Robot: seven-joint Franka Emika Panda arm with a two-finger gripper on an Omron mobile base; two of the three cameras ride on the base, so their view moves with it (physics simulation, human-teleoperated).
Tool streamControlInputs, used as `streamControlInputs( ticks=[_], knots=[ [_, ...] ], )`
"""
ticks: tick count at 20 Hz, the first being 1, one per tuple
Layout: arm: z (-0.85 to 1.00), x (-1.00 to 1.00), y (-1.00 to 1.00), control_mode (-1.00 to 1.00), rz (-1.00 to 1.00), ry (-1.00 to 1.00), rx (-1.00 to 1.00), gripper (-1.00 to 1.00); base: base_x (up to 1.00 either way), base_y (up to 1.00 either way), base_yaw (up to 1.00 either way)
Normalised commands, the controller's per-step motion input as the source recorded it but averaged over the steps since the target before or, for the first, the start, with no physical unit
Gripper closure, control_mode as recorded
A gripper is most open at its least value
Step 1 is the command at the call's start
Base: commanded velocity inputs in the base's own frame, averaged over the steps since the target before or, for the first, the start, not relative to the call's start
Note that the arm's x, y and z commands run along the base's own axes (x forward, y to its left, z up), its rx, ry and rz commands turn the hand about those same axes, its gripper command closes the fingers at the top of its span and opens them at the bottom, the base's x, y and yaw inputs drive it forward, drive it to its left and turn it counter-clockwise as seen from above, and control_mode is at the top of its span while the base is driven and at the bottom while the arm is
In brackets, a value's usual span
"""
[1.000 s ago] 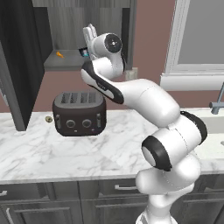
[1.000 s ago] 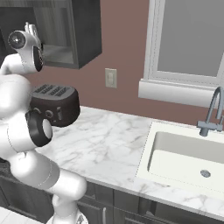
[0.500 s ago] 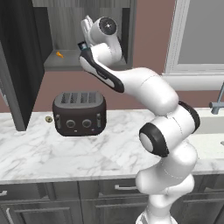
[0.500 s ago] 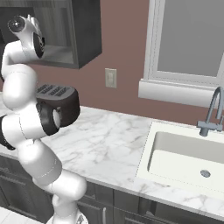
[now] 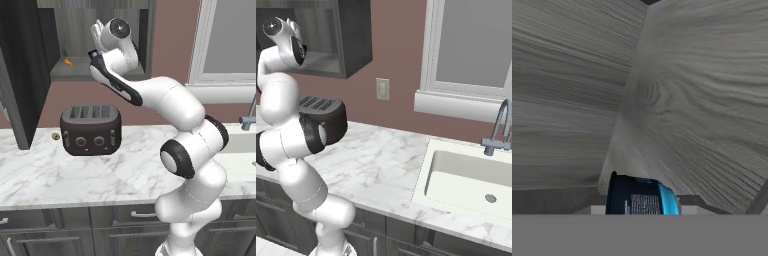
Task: Pick the bar and yogurt from the counter and place them in the cabinets closest to them.
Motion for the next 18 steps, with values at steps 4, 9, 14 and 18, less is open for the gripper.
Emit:
streamControlInputs(
  ticks=[4, 9, 14, 18],
  knots=[
    [-0.30, 0.00, 0.00, -1.00, 0.00, 0.00, 0.00, 1.00, 0.00, 0.00, 0.00],
    [-0.14, 0.00, -0.05, -1.00, 0.00, 0.00, 0.00, 1.00, 0.00, 0.00, 0.00],
    [-0.09, 0.00, -0.04, -1.00, 0.00, 0.03, 0.00, 1.00, 0.00, 0.00, 0.00],
    [-0.18, 0.00, 0.00, -1.00, 0.00, 0.08, 0.00, 1.00, 0.00, 0.00, 0.00]
  ],
)
